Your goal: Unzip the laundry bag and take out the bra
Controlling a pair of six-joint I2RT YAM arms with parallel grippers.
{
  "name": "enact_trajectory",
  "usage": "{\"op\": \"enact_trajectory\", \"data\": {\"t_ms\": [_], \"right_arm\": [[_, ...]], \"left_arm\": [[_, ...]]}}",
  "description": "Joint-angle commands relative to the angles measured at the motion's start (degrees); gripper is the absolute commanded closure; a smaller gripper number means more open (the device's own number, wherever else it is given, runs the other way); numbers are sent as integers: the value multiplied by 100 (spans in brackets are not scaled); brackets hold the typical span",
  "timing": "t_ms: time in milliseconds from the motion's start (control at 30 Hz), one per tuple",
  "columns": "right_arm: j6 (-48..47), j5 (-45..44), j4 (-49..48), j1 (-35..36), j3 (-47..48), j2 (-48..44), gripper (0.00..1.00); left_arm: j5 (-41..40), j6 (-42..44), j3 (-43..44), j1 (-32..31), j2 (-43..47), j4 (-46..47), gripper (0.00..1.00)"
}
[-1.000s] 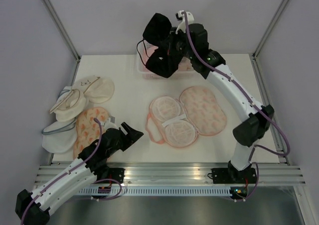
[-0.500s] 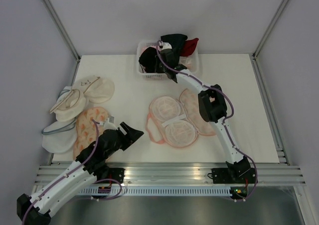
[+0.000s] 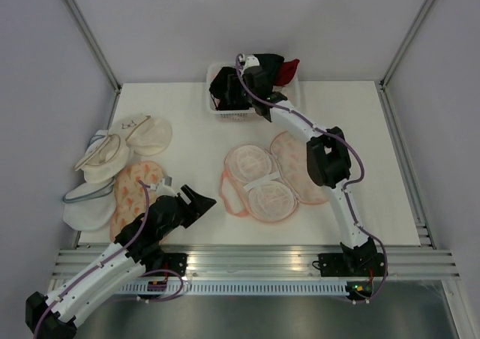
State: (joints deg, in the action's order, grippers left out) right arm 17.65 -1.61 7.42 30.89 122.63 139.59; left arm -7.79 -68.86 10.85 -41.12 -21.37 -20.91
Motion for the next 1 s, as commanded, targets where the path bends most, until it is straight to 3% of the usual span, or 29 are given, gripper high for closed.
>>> {"op": "enact_trajectory", "data": {"t_ms": [0, 67, 200, 233, 267, 300, 400, 467, 500, 733, 967], "right_arm": [[-376, -68, -171, -31, 86, -1187, 28], [-516, -417, -22, -40, 7, -1468, 25], [-614, -1384, 1301, -31, 7, -2180, 20], [-535, -2004, 1767, -22, -237, -2495, 20], [-430, -2010, 1772, -22, -483, -2498, 20], [-333, -2585, 2015, 4, -799, -2907, 19], [158, -3631, 2167, -4, -3008, -3867, 17], [928, -3934, 2473, -135, -3865, -4550, 15], [1212, -3892, 2527, -223, -4678, -4781, 15], [2681, -4233, 2730, -751, -7380, -6513, 14], [3147, -3444, 2115, -1586, -8588, -6954, 14]], "left_arm": [[-12, 171, 84, -10, 27, 17, 18], [-21, 171, 84, -1, 36, -27, 18], [-21, 180, 93, -10, 53, -89, 17], [-21, 171, 101, -10, 71, -89, 17], [-21, 180, 101, -10, 71, -89, 17], [-21, 180, 101, -10, 88, -98, 16], [41, 180, 101, -10, 80, -98, 16], [102, 171, 101, -10, 71, -89, 16], [120, 189, 101, -10, 54, -98, 16], [357, 215, 101, -10, 1, -89, 16], [480, 101, 14, -10, 53, -80, 16]]}}
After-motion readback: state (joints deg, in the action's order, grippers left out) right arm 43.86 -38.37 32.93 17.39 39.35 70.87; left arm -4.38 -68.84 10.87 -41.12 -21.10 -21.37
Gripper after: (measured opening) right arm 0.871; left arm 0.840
